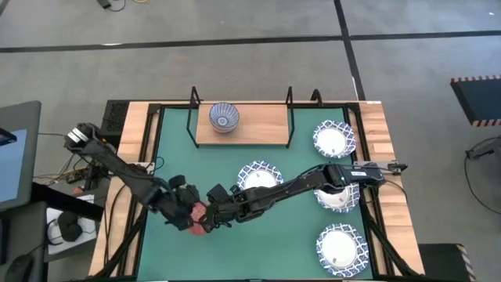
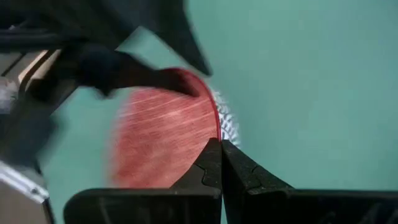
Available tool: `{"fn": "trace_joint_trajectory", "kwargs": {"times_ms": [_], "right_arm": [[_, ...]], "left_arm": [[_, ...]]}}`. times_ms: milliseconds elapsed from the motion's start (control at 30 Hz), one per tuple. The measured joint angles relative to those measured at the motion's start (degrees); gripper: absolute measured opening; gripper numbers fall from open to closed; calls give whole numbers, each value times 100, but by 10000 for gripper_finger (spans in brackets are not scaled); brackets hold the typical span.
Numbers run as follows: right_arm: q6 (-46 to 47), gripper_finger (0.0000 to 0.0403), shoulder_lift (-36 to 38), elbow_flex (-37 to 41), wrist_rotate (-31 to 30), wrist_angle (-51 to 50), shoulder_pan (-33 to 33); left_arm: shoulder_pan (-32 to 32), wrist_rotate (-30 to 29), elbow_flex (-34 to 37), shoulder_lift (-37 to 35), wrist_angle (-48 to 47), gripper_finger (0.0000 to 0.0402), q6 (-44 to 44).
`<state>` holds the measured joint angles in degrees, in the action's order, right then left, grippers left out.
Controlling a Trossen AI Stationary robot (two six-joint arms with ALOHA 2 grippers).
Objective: Place and stack bowls onto a shelf
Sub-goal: Stack the small red bowl on top of the small blue bowl on the shelf
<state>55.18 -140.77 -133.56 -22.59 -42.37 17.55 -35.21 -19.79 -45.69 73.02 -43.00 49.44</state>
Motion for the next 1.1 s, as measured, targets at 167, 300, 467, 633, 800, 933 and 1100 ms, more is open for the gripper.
{"fn": "trace_joint_trajectory", "kwargs": {"times_ms": [167, 300, 467, 633, 800, 933, 1100], "right_arm": [[1, 17, -1, -4, 144, -522, 55], [51, 53, -2, -4, 245, -770, 112], [168, 103, 55, -1, 161, -1027, 191], [263, 131, 298, 7, 146, -1288, 262], [511, 136, 614, 2, 102, -1675, 297], [605, 132, 926, 2, 1, -1955, 352], [611, 127, 1324, 2, 0, -2325, 406]], "left_arm": [[120, 48, 4, 473, 344, 37, -235], [202, 124, 7, 591, 705, 7, -570], [364, 179, 7, 589, 760, 4, -761], [449, 209, 4, 583, 703, 2, -849], [493, 287, -2, 580, 759, 2, -1024], [579, 327, -158, 557, 796, 2, -1283], [876, 178, -640, 524, 686, 1, -1860]]}}
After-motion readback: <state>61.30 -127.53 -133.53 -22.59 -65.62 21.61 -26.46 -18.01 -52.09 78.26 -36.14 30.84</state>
